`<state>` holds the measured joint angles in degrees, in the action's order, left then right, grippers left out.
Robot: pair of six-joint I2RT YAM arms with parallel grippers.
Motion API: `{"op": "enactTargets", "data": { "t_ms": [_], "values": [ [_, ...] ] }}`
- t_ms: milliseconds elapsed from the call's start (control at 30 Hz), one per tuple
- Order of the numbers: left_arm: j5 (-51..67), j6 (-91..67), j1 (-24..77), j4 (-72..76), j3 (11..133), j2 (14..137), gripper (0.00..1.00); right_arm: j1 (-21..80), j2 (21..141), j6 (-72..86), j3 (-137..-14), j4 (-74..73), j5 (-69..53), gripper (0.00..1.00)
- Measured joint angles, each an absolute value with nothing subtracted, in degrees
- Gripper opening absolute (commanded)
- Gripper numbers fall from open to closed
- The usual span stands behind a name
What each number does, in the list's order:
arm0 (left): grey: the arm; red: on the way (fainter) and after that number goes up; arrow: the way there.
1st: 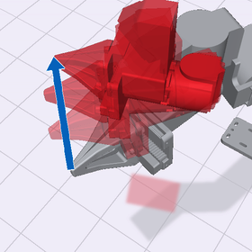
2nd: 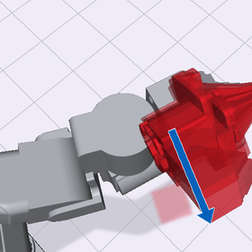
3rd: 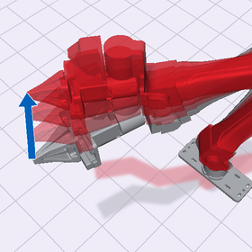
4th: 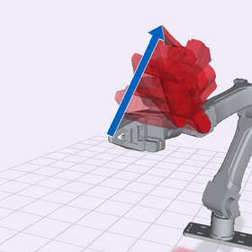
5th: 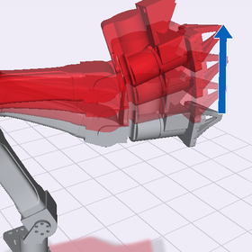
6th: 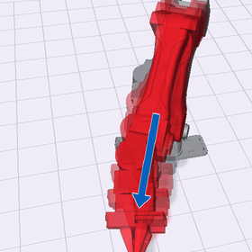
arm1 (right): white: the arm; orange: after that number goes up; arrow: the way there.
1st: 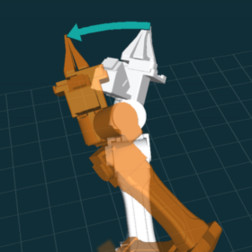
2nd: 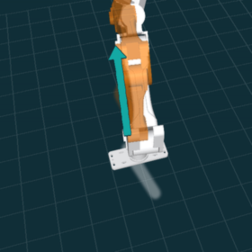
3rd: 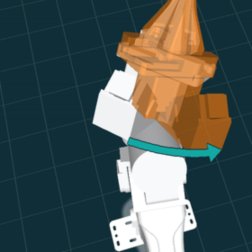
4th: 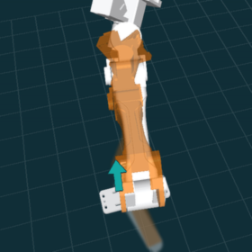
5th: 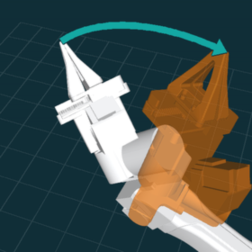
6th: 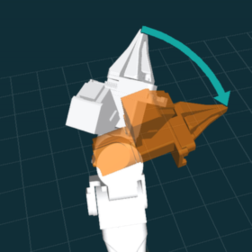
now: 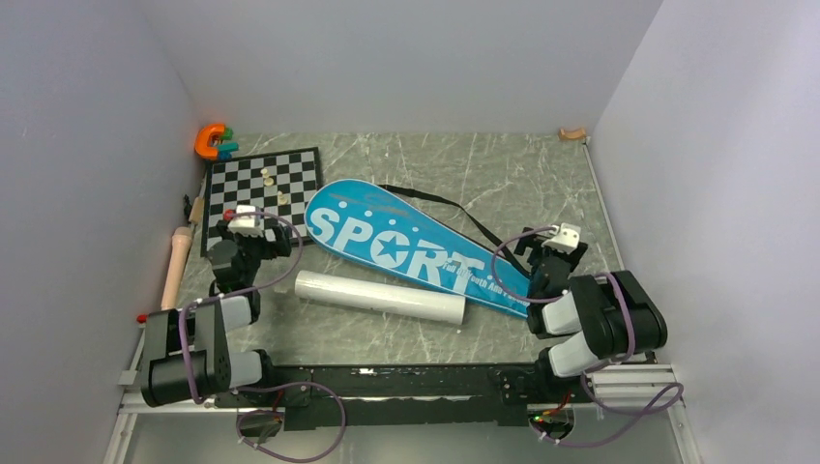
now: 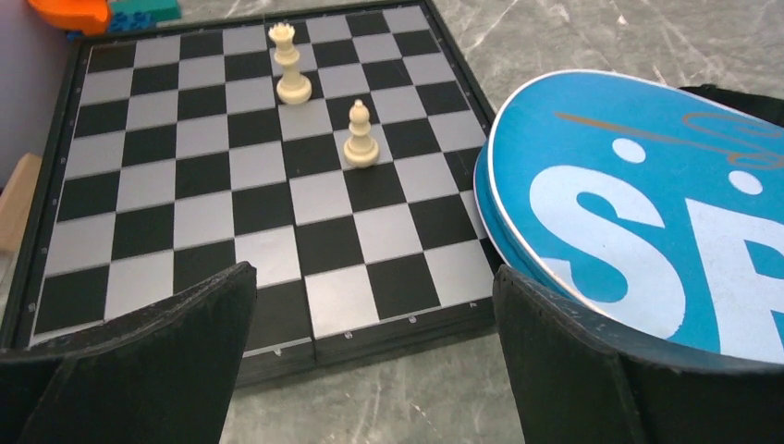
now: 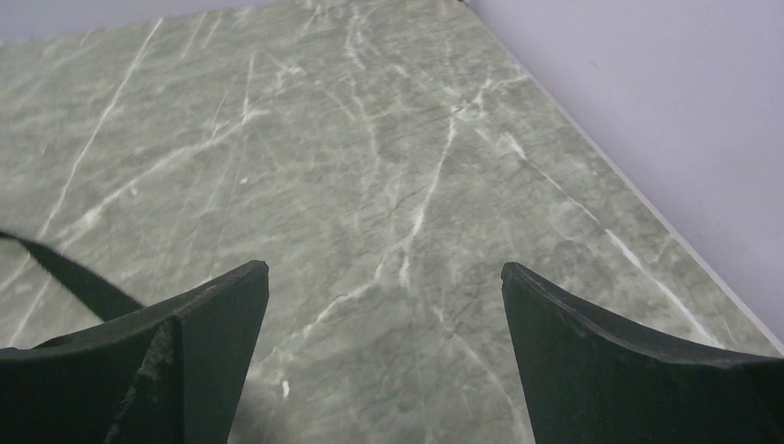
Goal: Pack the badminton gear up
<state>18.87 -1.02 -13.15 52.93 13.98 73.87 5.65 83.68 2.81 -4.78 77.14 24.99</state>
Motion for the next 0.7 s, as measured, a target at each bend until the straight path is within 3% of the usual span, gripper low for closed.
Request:
{"op": "enactTargets", "data": {
  "t_ms": [133, 333, 500, 700],
  "values": [
    [9.3, -0.27, -7.31, 60.18, 9.17, 75.26, 0.99, 9.02, 86.8, -0.49, -4.67, 79.72, 25.54, 1.0],
    [-1.45, 1.96, -2.31, 57.58, 11.46, 77.28, 0.99, 8.34, 86.78, -0.78, -7.73, 76.77, 26.92, 1.0],
    [-4.21, 2.92, -1.61, 57.84, 12.38, 77.36, 0.99, 1.17, 86.32, 3.01, -13.54, 67.85, 23.29, 1.0],
    [-4.62, 3.81, -1.61, 57.93, 12.38, 77.41, 0.99, 0.62, 85.8, 4.23, -13.37, 65.12, 21.37, 1.0]
  ]
}}
